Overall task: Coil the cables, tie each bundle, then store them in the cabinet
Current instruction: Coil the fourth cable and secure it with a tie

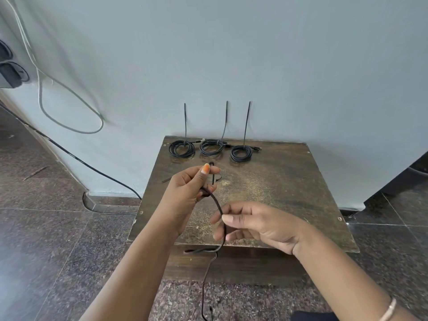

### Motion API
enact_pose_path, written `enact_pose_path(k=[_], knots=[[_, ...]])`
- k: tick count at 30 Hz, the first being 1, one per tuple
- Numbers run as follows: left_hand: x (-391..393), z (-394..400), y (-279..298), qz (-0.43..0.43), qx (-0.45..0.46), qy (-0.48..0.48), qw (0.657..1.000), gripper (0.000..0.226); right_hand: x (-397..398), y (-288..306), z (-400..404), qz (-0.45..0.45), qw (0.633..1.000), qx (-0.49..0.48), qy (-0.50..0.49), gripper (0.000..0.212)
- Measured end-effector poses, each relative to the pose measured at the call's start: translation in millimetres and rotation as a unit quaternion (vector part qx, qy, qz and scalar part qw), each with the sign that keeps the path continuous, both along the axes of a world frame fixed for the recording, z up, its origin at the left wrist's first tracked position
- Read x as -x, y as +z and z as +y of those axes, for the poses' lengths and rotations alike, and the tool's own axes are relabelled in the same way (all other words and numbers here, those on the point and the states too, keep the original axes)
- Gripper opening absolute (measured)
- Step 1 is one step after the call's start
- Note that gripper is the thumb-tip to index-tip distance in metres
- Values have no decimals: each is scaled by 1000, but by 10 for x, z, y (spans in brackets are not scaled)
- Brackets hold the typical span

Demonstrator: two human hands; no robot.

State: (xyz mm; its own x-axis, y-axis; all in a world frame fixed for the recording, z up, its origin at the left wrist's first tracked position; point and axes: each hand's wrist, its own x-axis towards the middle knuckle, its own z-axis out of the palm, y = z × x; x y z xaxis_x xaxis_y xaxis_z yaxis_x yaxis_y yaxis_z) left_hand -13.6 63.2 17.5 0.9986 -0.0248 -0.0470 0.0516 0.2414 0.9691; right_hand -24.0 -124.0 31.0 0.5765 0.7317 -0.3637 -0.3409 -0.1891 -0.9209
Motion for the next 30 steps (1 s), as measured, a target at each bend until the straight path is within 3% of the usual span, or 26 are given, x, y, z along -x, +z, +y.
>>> enact_pose_path(k=[4, 9, 13, 18, 22, 30], knots=[[16, -26, -14, -13, -133, -13, 991, 29, -43, 30, -32, 48, 990, -90, -97, 28], [49, -86, 11, 8, -164, -112, 980, 31, -134, 54, -169, 15, 974, -129, -184, 17], [91, -114, 61, 57, -36, -204, 977, 40, -169, 87, -225, -18, 959, -136, -247, 10], [100, -98, 69, 95, 59, -236, 965, 37, -136, 47, -160, -186, 941, -20, -282, 6], [88, -122, 35, 114, 148, -232, 955, 31, -144, -18, -95, -285, 921, 44, -261, 26], [92, -196, 52, 160, 217, -178, 947, 29, -134, -129, -31, -294, 923, 98, -228, 50]])
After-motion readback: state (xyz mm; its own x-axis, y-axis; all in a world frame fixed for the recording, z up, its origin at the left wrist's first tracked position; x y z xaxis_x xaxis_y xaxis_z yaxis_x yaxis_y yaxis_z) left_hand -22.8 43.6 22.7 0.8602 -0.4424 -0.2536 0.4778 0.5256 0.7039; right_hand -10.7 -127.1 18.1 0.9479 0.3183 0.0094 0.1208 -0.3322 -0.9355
